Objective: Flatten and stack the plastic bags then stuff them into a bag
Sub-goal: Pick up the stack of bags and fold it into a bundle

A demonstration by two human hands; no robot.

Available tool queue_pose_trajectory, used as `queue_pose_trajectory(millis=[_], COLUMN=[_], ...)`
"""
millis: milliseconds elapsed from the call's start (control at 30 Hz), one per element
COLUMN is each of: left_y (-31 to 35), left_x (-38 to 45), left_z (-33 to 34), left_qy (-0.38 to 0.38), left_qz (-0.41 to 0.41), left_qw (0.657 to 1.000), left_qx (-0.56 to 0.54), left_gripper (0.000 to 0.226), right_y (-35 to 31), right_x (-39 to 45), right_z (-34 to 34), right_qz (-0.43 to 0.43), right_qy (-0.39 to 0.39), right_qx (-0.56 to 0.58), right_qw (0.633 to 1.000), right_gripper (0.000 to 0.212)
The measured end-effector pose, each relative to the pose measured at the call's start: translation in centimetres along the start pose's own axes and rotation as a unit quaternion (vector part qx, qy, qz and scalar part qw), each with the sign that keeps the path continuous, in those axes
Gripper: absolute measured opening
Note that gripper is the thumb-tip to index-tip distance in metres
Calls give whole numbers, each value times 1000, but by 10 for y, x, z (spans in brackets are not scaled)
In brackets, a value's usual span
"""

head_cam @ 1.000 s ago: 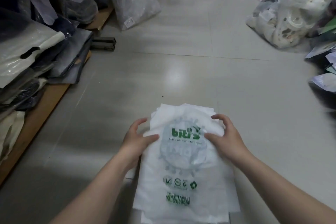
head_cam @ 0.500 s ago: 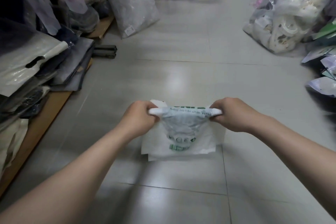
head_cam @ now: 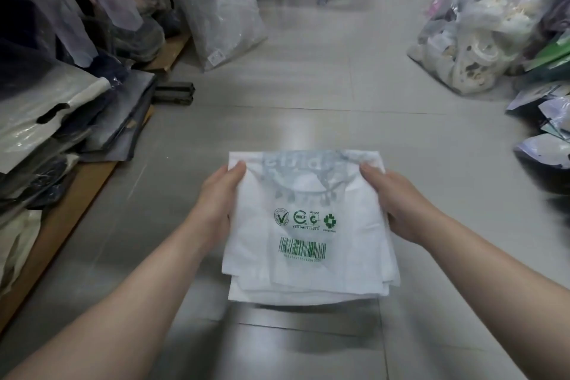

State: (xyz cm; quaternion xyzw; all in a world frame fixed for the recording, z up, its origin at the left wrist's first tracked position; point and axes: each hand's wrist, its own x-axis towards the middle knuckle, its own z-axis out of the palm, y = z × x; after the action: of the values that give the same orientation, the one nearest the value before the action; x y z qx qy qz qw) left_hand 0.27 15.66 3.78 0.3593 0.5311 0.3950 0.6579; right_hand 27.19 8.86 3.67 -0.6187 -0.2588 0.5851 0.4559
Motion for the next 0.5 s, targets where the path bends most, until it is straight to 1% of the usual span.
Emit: queue_pose_trajectory(millis=[67, 133, 200, 233, 300, 333, 400, 433, 467, 500], left_y=[-15, -27, -32, -31, -33, -34, -36, -34, -33, -33], left_x=[6, 8, 7, 4, 1, -2, -12, -21, -27, -33], left_z=[2, 1, 3, 5, 13, 20, 36, 48, 58, 67], left_qy=[48, 73, 79, 66, 49, 63, 144, 183, 214, 238], left_qz=[-44, -69, -66, -57, -20, 10, 70, 97, 120, 138], left_qw=[996, 988, 985, 988, 988, 984, 970, 962, 956, 949], left_qx=[59, 120, 137, 128, 147, 168, 184, 176, 162, 151], left_gripper=[22, 30, 39, 47, 62, 63, 56, 54, 55, 57], right_y=[16, 27, 30, 29, 26, 24, 20, 19, 19, 20], right_x=[10, 15, 18, 18, 16, 14, 6, 2, -3, -7], right_z=[2, 3, 5, 8, 19, 25, 43, 53, 63, 71], right_qz=[35, 57, 58, 46, -2, -33, -92, -110, -121, -124], right_qy=[18, 33, 55, 69, 120, 163, 245, 261, 257, 244], right_qx=[3, -26, -55, -64, -99, -123, -138, -126, -109, -92], right_qw=[999, 997, 995, 995, 988, 978, 955, 951, 952, 957], right_gripper=[32, 32, 32, 32, 32, 33, 33, 31, 31, 34])
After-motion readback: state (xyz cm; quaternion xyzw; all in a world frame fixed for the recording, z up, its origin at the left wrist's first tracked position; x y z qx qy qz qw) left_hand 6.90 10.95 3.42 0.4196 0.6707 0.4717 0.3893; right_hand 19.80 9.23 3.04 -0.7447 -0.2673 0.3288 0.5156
